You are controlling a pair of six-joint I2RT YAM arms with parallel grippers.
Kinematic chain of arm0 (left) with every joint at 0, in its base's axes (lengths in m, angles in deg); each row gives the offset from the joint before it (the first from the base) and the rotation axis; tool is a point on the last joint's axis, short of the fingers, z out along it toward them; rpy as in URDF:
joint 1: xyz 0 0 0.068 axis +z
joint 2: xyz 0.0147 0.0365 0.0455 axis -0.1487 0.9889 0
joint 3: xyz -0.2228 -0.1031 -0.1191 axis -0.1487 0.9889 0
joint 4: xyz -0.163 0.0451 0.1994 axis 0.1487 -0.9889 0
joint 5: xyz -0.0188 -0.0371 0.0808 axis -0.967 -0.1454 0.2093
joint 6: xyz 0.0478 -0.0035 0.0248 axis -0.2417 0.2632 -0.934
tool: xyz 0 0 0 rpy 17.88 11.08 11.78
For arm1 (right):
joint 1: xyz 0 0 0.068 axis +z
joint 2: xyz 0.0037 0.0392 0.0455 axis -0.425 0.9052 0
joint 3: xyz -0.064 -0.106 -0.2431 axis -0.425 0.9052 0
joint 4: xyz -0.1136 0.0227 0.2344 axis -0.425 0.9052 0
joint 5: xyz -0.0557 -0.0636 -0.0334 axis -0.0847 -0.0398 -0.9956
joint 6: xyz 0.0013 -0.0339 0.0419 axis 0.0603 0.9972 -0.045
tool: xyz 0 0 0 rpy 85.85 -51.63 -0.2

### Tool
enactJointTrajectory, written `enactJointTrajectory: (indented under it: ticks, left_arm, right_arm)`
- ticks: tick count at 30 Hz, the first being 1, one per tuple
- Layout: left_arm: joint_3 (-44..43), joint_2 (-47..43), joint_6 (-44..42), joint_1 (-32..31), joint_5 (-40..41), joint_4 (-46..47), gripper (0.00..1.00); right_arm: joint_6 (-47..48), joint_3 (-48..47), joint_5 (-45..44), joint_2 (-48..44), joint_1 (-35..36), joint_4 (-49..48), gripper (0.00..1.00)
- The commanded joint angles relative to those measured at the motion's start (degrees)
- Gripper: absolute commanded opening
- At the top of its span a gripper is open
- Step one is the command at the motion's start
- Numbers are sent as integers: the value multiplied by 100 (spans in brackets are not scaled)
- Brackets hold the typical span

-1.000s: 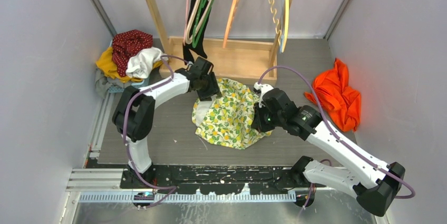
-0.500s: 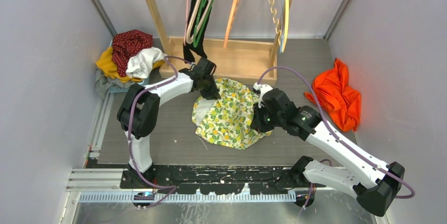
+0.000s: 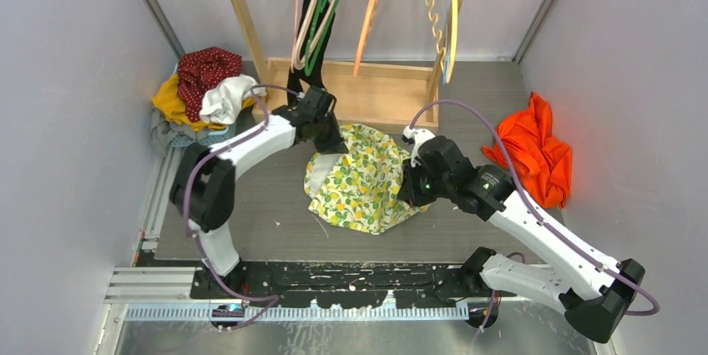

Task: Place the skirt on the hanger
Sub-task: Flatten out the skirt at the center of the board.

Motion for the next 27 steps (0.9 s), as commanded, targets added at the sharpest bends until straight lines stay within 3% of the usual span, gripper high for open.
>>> enactJointTrajectory:
  ticks: [1, 13, 21, 27]
  left_arm:
    - [-269, -1420, -322, 48, -97, -304, 0]
    - [-2053, -2798, -938, 666, -53, -2230, 0]
    - [-2731, -3054, -1008, 872, -41, -2637, 0]
    - [-3213, -2824, -1015, 1004, 19, -2665, 0]
  right_arm:
    - [218, -819, -266, -123, -20, 148, 1]
    - [756, -2690, -999, 133, -21, 1066, 1]
    - [928, -3404, -1284, 334, -28, 1346, 1]
    - [1013, -3634, -1591, 715, -93, 925, 1]
